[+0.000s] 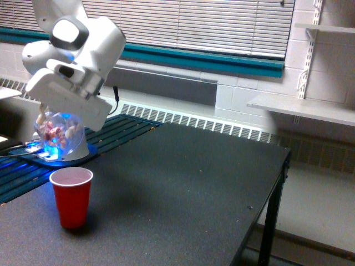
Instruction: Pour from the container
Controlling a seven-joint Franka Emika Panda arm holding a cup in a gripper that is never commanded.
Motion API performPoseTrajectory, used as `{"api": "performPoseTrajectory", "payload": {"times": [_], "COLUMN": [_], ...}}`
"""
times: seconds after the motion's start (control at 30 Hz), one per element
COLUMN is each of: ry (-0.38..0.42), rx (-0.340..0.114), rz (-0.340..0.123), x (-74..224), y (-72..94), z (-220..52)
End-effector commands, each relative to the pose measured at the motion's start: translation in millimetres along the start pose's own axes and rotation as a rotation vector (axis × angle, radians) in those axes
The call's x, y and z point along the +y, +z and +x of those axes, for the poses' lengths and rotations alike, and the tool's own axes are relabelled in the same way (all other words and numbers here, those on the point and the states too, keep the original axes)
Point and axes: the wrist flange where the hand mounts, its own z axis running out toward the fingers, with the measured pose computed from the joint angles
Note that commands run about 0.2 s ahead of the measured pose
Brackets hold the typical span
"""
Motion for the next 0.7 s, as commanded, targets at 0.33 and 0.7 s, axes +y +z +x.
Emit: {"api": "performPoseTrajectory", "payload": {"times": [0.33, 0.7], "ry": [0.051, 0.015], "rx": [-0.01, 0.002], "rz": [-0.011, -0.031], "x": [-16, -34], "y": [4.2, -0.2], "z": [13, 12]}}
